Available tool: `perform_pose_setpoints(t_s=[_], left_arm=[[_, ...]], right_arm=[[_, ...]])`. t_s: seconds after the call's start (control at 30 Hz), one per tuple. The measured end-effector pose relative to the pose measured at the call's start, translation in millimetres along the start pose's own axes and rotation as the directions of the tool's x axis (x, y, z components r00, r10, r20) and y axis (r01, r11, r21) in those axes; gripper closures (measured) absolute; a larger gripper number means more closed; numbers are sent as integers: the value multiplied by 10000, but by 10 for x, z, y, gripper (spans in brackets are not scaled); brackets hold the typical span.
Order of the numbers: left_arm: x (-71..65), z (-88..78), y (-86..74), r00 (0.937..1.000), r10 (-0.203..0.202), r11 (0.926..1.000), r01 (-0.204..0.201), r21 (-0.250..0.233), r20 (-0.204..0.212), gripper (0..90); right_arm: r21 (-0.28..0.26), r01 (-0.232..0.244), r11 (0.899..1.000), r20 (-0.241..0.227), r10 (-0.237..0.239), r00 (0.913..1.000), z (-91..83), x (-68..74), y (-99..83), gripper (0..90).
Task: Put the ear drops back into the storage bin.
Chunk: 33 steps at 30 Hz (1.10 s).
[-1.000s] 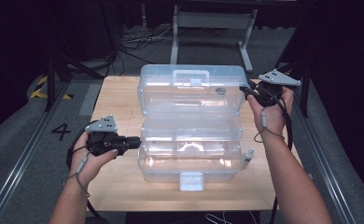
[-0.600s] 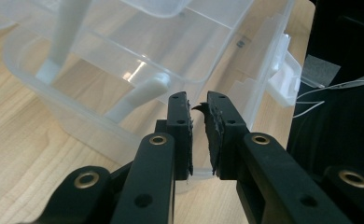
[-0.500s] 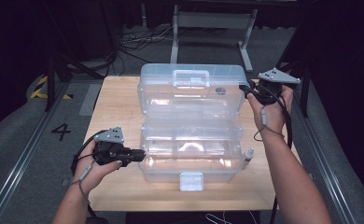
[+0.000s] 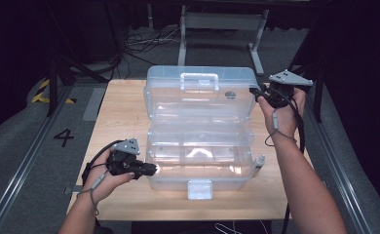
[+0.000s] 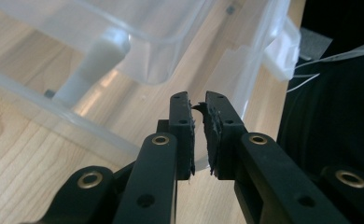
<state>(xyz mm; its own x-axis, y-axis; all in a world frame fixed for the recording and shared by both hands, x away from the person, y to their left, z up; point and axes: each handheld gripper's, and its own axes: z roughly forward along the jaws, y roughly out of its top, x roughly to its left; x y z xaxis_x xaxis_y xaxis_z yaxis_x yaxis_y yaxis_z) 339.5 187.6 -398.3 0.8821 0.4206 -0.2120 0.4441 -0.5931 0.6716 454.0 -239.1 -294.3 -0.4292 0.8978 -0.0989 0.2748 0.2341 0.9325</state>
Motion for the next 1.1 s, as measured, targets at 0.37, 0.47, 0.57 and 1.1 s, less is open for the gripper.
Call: perform_pose_setpoints(t_s=[0.37,0.47,0.57,1.1], left_arm=[[8,95,-15,9999,-39,9999,41,-111,161,854],[3,119,-8,10000,-2,10000,2,-14,98,857],[5,125,-11,9999,-9,10000,9,-42,123,859],[20,129,-34,9997,-58,9997,63,-238,238,861]], right_arm=[[59,14,10000,35,-14,10000,44,-18,17,742],[133,10,9999,18,-10,10000,67,-32,31,743],[183,-9,9998,5,9,10000,83,-39,40,744],[316,-270,9991,108,266,9996,266,-111,82,764]])
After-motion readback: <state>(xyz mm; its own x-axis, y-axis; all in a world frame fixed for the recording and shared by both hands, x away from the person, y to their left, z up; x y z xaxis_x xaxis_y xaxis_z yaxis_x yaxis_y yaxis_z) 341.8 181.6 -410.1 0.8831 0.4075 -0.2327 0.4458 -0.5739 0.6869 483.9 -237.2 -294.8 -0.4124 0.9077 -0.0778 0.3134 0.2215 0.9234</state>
